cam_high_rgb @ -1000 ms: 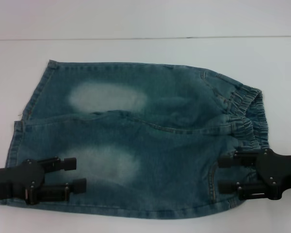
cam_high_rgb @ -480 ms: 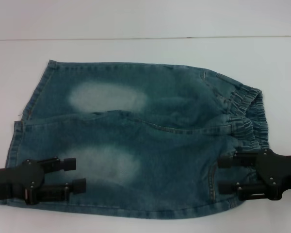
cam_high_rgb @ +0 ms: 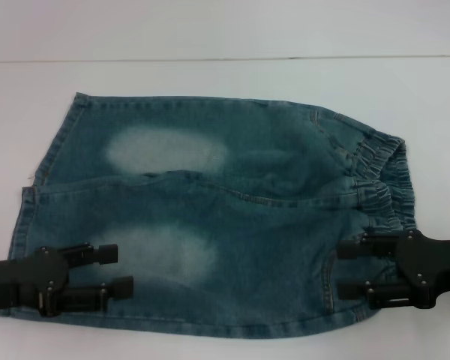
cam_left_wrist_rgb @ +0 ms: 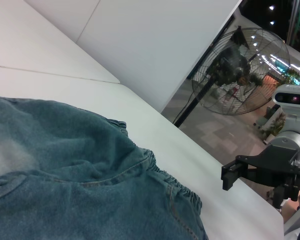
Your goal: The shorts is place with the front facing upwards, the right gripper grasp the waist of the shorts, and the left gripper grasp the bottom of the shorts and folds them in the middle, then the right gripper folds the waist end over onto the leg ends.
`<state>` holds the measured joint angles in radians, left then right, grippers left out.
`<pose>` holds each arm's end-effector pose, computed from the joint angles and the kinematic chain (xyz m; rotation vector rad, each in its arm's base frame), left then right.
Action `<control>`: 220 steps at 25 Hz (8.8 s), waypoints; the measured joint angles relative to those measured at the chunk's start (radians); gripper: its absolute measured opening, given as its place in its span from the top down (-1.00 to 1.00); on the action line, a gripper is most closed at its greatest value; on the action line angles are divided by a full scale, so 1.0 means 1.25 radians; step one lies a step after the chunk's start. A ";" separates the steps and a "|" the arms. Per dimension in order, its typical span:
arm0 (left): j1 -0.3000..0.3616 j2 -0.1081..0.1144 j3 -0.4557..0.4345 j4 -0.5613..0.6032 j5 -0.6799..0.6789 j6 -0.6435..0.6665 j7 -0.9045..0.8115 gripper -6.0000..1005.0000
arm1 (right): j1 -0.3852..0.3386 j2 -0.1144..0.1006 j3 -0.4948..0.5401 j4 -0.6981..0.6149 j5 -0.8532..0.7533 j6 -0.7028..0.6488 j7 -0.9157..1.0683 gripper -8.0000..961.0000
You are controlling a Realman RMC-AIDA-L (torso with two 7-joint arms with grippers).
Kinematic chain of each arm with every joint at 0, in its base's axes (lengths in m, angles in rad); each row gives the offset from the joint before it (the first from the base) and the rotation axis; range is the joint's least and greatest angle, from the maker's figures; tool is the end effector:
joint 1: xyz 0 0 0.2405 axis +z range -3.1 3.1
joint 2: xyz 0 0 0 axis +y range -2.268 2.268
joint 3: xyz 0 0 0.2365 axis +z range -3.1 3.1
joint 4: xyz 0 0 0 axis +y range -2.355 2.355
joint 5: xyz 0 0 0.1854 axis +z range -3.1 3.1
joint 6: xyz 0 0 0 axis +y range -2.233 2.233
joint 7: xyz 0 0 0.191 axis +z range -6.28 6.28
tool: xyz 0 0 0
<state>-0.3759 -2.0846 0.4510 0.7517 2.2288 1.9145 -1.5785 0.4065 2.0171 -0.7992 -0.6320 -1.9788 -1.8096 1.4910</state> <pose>-0.2493 0.2371 -0.0083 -2.7612 -1.1013 -0.7933 0.2302 0.2467 -0.0246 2.8990 -0.8740 -0.7776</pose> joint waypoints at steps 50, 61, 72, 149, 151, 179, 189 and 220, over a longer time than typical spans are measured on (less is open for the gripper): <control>-0.114 0.093 -0.066 0.145 0.405 -0.040 -0.576 -0.80 | 0.021 0.013 0.006 0.000 -0.004 0.024 -0.025 -0.57; -0.117 0.086 -0.049 0.138 0.438 -0.072 -0.578 -0.80 | 0.019 0.012 0.006 0.002 -0.005 0.046 -0.027 -0.56; -0.118 0.083 -0.031 0.119 0.449 -0.105 -0.588 -0.80 | 0.020 0.014 0.000 0.004 -0.005 0.048 -0.029 -0.56; -0.141 0.068 0.000 0.132 0.293 -0.122 -0.521 0.90 | 0.171 -0.054 0.037 -0.224 -0.378 -0.038 0.515 -0.51; -0.143 0.068 0.000 0.132 0.290 -0.120 -0.521 0.90 | 0.179 -0.053 0.012 -0.227 -0.402 -0.038 0.515 -0.51; -0.142 0.061 0.001 0.122 0.282 -0.130 -0.518 0.91 | 0.251 -0.008 -0.122 -0.224 -0.614 0.041 0.517 -0.49; -0.139 0.060 0.002 0.121 0.282 -0.140 -0.517 0.90 | 0.255 0.010 -0.132 -0.223 -0.609 0.048 0.508 -0.49; -0.152 0.054 0.000 0.120 0.272 -0.136 -0.532 0.90 | 0.236 0.009 -0.071 -0.230 -0.529 0.043 0.435 0.86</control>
<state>-0.5657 -2.0166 0.4511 0.9018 2.5688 1.7447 -2.2436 0.7017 2.0287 -0.8879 -0.9200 -2.6399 -1.7557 2.0350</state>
